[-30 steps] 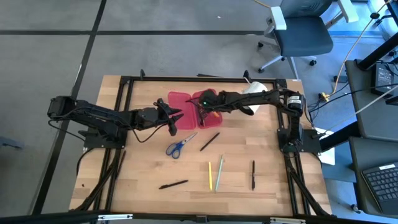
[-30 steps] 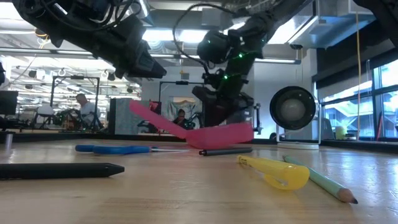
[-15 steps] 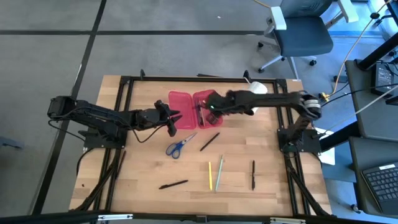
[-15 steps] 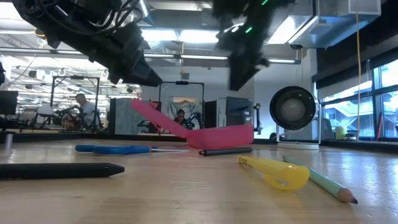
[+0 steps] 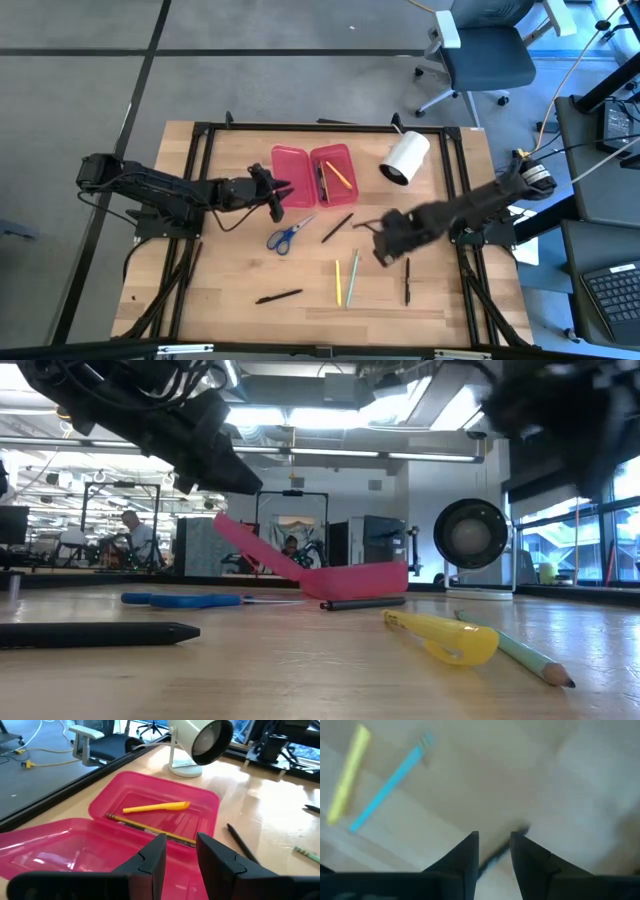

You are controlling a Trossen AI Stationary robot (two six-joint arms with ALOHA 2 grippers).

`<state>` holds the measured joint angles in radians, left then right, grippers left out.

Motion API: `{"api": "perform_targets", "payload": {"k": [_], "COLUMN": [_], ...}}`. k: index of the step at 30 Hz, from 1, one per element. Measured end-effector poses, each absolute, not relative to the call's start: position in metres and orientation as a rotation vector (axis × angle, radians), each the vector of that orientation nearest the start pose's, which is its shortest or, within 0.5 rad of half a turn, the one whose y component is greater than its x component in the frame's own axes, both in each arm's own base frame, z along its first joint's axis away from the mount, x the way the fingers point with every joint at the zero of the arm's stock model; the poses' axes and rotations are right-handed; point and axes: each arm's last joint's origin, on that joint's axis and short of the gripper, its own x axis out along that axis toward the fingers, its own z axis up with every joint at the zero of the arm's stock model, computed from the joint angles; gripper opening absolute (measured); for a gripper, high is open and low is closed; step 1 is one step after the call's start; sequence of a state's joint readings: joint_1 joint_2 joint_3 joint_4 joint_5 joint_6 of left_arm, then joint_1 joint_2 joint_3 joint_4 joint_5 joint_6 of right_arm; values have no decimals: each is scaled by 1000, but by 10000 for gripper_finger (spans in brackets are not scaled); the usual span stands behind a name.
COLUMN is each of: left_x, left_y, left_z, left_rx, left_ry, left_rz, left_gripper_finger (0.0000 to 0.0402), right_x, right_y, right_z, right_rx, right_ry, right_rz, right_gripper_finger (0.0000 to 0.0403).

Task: Pick & place school supplies into a supply box
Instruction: Put the black pen into the red supply box

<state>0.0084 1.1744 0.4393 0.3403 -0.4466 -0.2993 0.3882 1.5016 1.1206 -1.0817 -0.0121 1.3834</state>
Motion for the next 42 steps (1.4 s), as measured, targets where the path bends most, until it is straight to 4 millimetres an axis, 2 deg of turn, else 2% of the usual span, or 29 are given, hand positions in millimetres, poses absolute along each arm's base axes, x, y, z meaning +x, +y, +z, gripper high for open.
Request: {"api": "perform_targets", "payload": {"k": [5, 10, 20, 31, 42], "left_x": [228, 227, 228, 228, 228], "left_y": [14, 14, 14, 14, 14], "left_z": [193, 193, 193, 193, 193], "left_rx": [-184, -182, -182, -167, -156], "left_ry": [316, 318, 318, 320, 323], "left_rz": [495, 495, 494, 492, 492], "left_gripper_finger": [100, 100, 100, 100, 100], "right_x": [224, 214, 210, 200, 190], "right_y": [128, 142, 142, 135, 128], "right_z": [213, 191, 164, 146, 126], "right_rx": [1002, 1118, 1210, 1251, 1257], "right_ry": [1446, 1492, 1488, 1495, 1475], "right_rz": [-748, -726, -635, -737, -708], "right_gripper_finger": [115, 115, 115, 115, 115]}}
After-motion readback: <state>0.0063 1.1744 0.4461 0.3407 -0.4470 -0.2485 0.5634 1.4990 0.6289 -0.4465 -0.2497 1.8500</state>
